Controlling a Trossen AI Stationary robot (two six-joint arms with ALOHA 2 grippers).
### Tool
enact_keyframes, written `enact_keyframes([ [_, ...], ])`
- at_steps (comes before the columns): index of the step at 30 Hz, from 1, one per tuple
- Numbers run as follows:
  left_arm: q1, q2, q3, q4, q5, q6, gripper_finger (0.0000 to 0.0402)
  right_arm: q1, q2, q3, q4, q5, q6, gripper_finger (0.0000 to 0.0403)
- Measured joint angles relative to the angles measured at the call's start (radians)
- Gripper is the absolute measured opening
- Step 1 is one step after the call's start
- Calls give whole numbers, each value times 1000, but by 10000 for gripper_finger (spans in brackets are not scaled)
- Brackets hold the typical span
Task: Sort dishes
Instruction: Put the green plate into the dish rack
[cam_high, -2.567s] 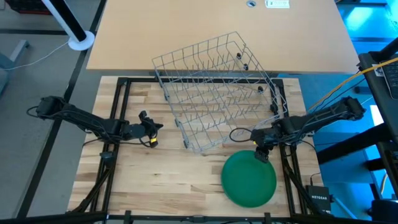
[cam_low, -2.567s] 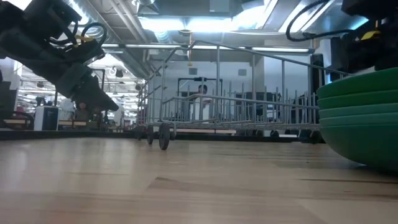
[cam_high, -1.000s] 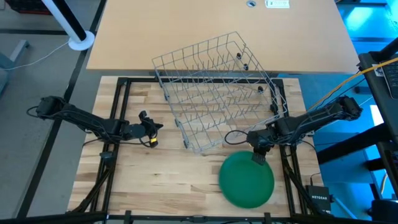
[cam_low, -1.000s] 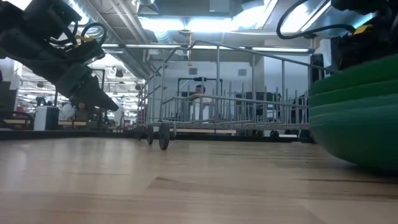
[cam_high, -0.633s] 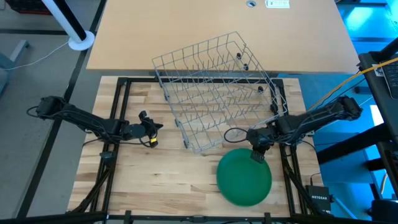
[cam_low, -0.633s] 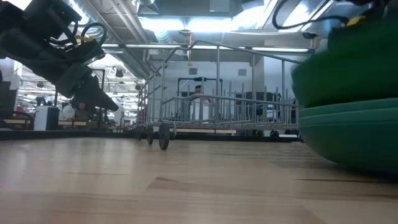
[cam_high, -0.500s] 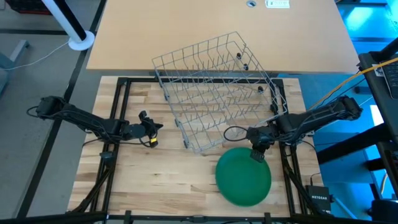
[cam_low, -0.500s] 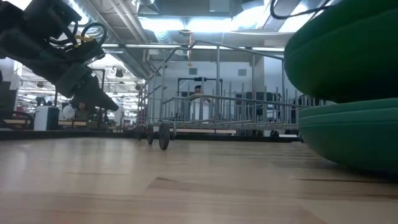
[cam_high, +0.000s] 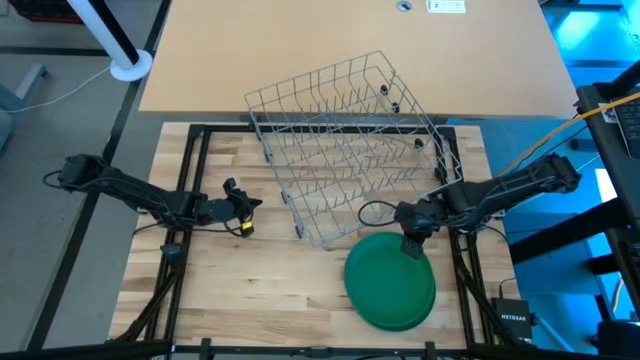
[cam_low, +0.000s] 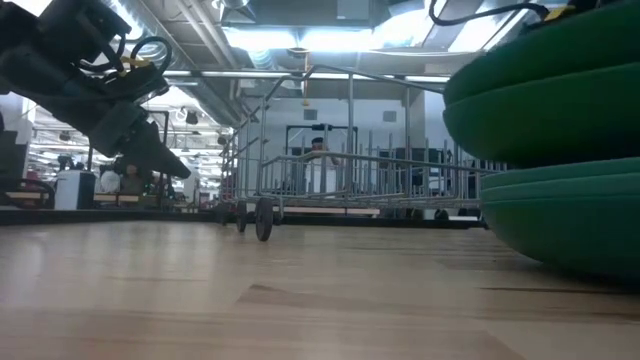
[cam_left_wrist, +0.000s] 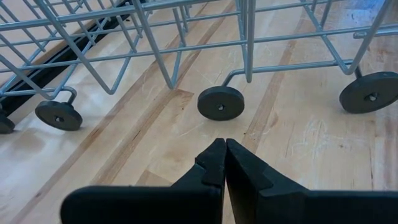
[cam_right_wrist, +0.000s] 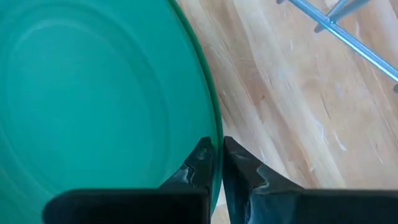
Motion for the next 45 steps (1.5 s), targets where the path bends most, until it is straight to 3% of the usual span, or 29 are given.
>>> enact_keyframes([
  [28,3,0,0,3,0,-3,4,0,5,0,1,-8,-26,18],
  [34,4,0,0,287,-1,-322,4,0,5,0,2,-9,-27,19],
  [39,17,0,0,523,-6,-408,4,-1,5,0,3,-11,-27,18],
  [45,9,5,1,565,15,-713,4,-1,5,0,3,-11,-27,19],
])
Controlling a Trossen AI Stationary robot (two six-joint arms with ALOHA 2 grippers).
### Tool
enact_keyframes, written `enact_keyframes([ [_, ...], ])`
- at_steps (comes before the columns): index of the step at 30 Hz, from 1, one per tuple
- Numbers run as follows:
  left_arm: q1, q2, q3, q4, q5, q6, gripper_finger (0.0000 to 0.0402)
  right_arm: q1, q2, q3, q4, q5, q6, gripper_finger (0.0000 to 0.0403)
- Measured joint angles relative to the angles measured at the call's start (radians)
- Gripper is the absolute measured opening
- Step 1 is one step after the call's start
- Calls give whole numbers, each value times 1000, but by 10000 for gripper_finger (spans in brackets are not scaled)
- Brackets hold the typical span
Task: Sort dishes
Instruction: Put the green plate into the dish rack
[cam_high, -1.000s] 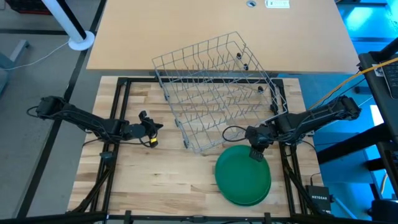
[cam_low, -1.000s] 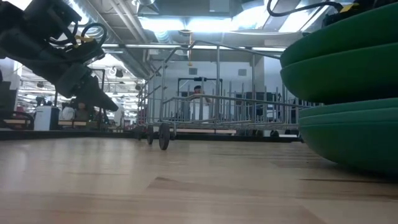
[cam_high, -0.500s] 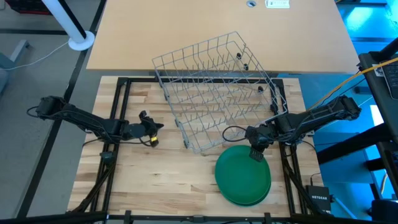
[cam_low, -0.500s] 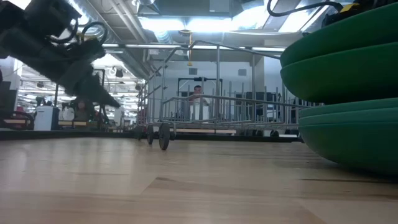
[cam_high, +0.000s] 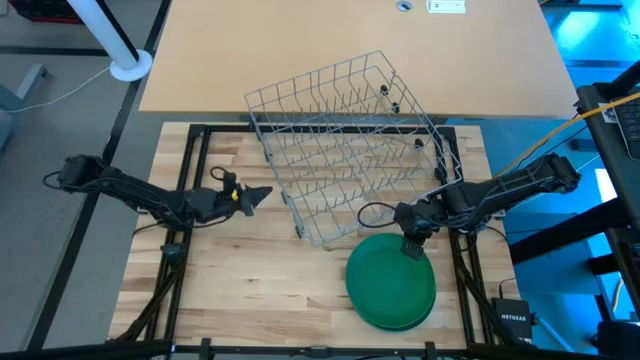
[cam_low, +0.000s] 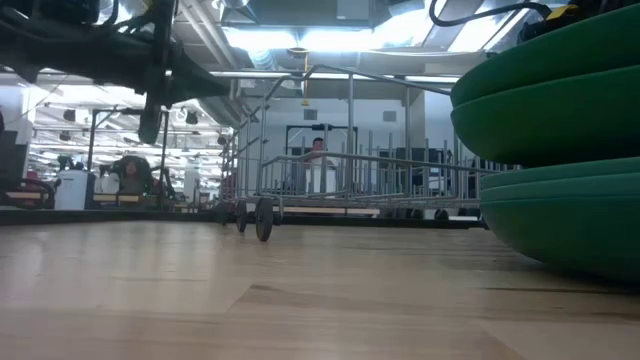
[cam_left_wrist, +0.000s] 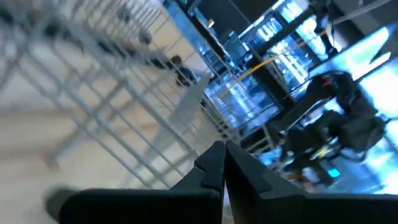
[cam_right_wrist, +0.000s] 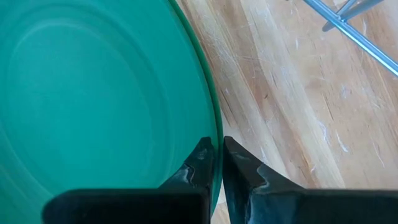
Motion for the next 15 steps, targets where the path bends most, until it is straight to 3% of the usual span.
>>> enact_keyframes([
  [7,-73,99,33,17,235,-125,4,0,0,0,0,0,0,19],
  [15,-215,321,212,21,299,-195,4,0,0,0,0,-1,1,18],
])
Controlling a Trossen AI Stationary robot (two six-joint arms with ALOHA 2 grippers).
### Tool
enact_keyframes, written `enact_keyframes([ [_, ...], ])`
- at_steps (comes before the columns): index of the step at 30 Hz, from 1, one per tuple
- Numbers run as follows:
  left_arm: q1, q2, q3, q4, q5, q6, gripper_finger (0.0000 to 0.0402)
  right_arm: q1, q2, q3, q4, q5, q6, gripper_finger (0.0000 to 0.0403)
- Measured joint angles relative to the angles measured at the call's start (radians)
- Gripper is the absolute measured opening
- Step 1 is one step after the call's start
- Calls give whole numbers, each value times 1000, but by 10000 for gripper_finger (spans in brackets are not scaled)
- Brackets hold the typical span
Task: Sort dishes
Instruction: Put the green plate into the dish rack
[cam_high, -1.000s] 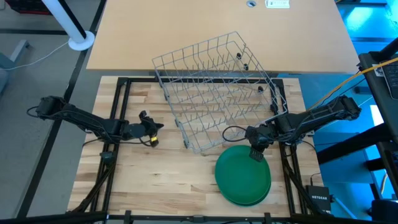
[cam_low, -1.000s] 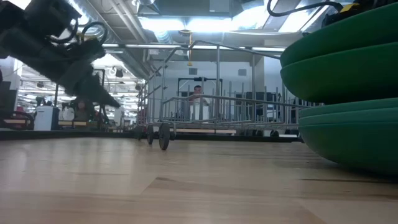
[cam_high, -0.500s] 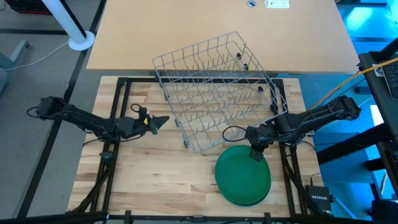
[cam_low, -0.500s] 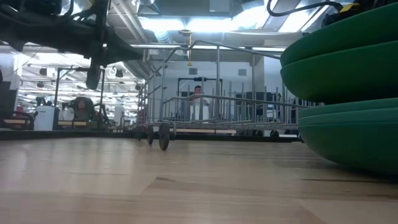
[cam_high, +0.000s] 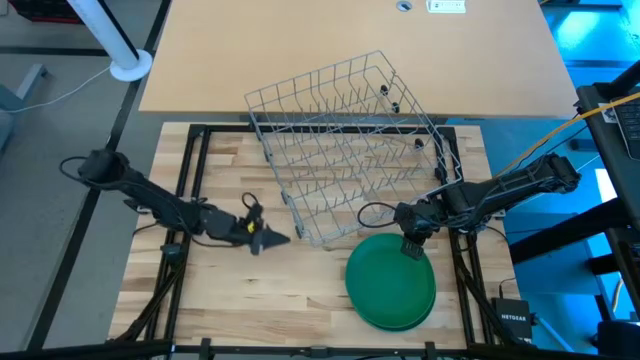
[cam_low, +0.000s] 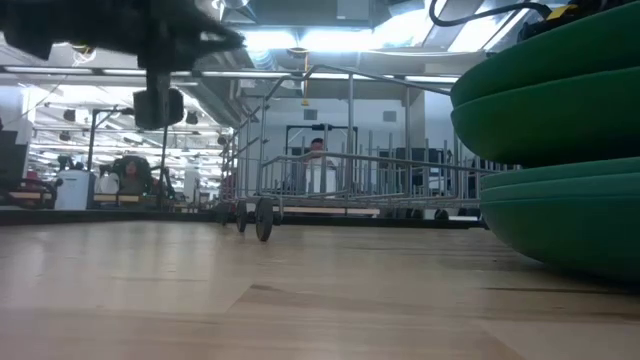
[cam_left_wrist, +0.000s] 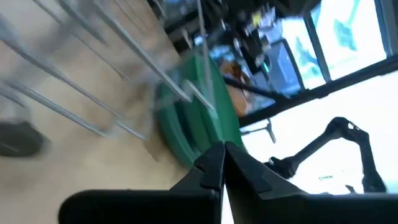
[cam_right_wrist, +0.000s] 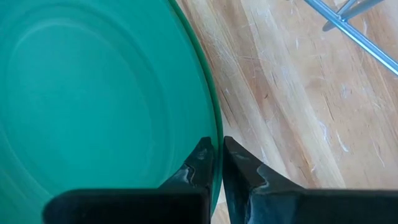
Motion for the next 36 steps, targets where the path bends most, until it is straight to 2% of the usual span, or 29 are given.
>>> enact_keyframes([
  [13,-69,416,342,-3,5,-65,9,0,0,0,0,-13,1,20],
  [20,-70,601,538,-6,53,-111,88,0,0,0,0,-17,0,19],
  [26,-51,667,615,-13,55,-141,144,0,0,0,0,-16,0,18],
  [32,-28,694,644,-116,57,-291,155,0,0,0,1,-16,1,20],
  [36,-19,697,645,-116,56,-338,155,0,0,0,1,-15,1,18],
])
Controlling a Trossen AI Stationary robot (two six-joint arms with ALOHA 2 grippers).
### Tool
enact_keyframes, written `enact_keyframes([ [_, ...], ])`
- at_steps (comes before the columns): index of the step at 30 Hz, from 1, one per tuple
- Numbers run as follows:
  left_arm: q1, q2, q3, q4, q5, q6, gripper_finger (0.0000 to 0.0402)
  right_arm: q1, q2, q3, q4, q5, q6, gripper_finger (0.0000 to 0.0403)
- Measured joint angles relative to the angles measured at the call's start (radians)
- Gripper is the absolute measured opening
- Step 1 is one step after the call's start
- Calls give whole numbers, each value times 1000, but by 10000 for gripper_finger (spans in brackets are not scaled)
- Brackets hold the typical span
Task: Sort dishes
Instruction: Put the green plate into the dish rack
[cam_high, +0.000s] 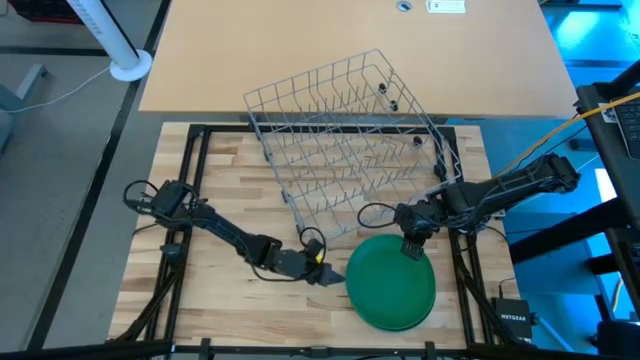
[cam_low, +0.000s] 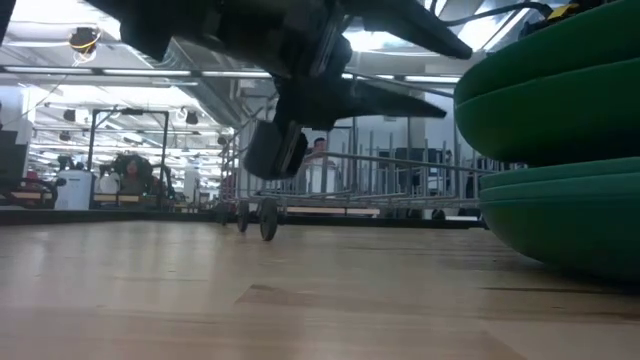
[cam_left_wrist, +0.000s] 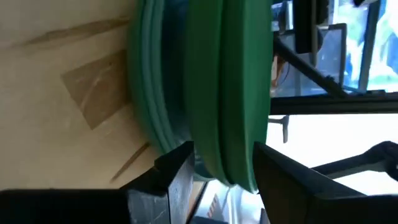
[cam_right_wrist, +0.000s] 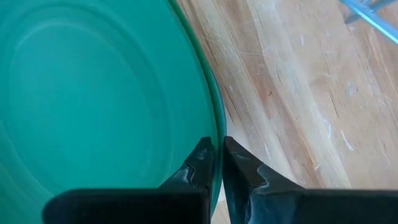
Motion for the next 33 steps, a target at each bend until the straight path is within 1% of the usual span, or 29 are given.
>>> enact_keyframes([
  [5,6,0,10,5,0,-14,155,-1,0,0,1,1,2,19],
  [12,10,-1,56,2,2,22,155,-1,1,0,10,2,-1,19],
  [15,10,-1,63,-26,2,-1,155,-1,1,0,14,1,-1,20],
  [19,12,-1,73,-102,-2,-53,155,-2,1,0,20,5,4,18],
  [27,22,-2,74,-129,0,-67,155,-2,1,0,46,7,6,18],
  [30,29,-2,74,-129,0,-62,144,-2,1,0,51,7,6,18],
  [33,34,-2,74,-129,-1,-57,122,-2,1,0,56,7,6,20],
])
